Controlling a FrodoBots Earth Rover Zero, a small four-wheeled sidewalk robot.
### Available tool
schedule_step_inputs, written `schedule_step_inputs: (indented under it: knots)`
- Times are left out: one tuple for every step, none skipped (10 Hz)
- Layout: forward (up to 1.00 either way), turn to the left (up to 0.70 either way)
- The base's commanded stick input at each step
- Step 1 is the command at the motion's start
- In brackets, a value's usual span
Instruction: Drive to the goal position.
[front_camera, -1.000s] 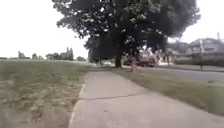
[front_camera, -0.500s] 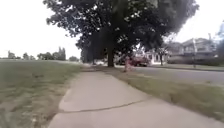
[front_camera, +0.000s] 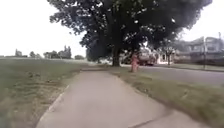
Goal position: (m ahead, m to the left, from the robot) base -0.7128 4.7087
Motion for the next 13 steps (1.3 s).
schedule_step_inputs:
  knots:
    - [1.0, 0.3]
    - [1.0, 0.1]
    - [1.0, 0.08]
    - [1.0, 0.06]
    - [1.0, 0.04]
    - [1.0, 0.02]
    - [1.0, 0.0]
    - [1.0, 0.0]
    - [1.0, 0.0]
    - [1.0, 0.0]
    - [1.0, 0.4]
    - [1.0, 0.37]
    - [1.0, 0.11]
